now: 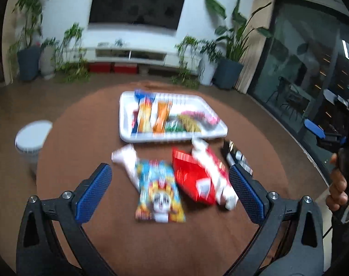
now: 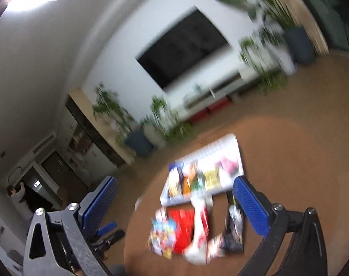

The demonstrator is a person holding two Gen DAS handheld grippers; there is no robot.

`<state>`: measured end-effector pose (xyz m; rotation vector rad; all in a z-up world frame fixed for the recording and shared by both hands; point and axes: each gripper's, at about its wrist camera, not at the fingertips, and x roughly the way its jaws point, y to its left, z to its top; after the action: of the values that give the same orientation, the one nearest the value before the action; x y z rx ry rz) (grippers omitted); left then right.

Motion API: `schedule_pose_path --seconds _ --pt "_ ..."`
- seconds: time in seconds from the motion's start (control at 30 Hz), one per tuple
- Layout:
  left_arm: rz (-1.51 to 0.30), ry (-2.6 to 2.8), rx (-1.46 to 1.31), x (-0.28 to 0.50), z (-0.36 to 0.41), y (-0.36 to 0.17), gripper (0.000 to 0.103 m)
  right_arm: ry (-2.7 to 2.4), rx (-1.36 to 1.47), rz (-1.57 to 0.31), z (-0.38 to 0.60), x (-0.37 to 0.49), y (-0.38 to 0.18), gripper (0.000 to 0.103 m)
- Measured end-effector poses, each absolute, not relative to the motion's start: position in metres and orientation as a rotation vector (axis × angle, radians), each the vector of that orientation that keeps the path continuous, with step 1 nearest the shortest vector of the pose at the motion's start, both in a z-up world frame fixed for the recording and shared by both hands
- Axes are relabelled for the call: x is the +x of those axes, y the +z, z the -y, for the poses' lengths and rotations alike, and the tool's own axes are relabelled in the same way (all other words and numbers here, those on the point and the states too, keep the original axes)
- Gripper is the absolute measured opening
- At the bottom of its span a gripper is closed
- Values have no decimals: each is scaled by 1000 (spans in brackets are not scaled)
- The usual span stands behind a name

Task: Organize snacks
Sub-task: 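Withdraw both grippers from the tray back toward the snack pile, then grasp the panda chip bag with the left gripper while the right grasps the black bar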

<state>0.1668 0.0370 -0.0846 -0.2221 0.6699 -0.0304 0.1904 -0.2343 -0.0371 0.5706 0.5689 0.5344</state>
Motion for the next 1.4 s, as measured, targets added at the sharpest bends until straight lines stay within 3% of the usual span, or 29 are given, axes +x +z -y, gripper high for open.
schedule_pose_path --seconds 0.37,0.67,0.97,1.4 --pt "-790 -55 -237 149 -23 -129 103 496 557 -823 233 146 -109 103" --pt "-882 -21 -210 190 -40 -134 101 473 513 -829 226 141 -120 103" --pt "-976 -39 -224 233 -49 -146 75 469 505 -835 221 142 -123 103" --pt "-1076 -63 -220 264 -53 -177 55 461 520 -852 220 145 -130 103"
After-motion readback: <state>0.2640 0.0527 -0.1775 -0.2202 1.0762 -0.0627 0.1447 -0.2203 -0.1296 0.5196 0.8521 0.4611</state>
